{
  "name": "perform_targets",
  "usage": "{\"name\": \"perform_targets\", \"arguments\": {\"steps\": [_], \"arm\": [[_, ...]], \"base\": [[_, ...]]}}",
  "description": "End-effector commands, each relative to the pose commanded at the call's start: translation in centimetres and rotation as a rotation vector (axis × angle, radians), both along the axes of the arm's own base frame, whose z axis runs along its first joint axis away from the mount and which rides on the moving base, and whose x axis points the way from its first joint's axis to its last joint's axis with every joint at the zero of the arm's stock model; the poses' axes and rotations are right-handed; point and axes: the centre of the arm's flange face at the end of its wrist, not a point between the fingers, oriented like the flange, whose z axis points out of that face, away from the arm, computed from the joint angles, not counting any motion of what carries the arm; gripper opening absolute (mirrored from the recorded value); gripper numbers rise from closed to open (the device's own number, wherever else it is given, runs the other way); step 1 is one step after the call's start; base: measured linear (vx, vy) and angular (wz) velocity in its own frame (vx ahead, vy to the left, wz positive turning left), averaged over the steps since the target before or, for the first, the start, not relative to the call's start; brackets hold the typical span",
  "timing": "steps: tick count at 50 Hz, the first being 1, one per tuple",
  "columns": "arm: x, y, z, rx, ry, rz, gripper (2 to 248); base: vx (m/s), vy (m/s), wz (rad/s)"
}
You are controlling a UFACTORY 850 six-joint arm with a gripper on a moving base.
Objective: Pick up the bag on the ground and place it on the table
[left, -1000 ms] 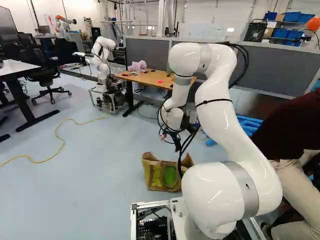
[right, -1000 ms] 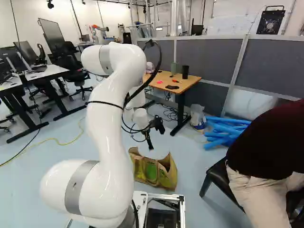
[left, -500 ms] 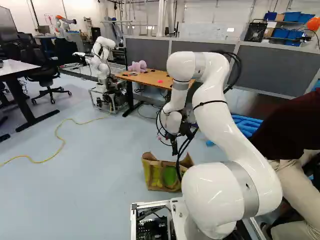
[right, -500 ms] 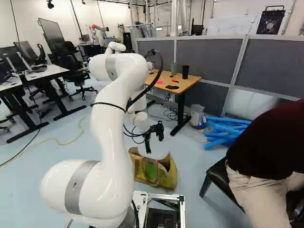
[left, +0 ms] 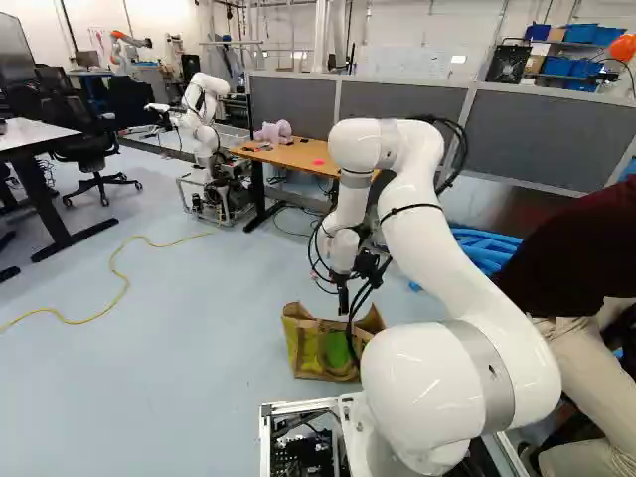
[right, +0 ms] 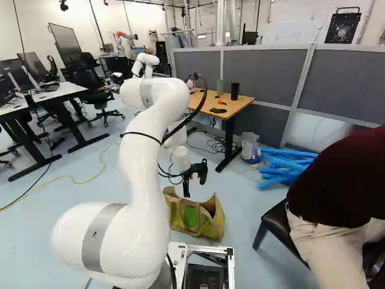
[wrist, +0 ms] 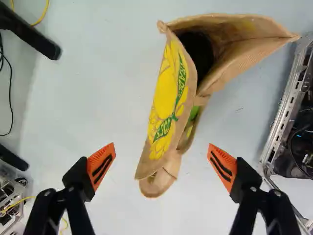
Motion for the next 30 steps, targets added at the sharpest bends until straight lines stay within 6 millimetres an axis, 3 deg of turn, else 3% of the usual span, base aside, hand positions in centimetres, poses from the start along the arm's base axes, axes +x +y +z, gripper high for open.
{"name": "perform_targets", "arguments": {"steps": [30], "arm": [[0.5,0.0,-4.5,0.000,0.026,0.000,247]], "base": [[0.000,0.000,0.000]]}}
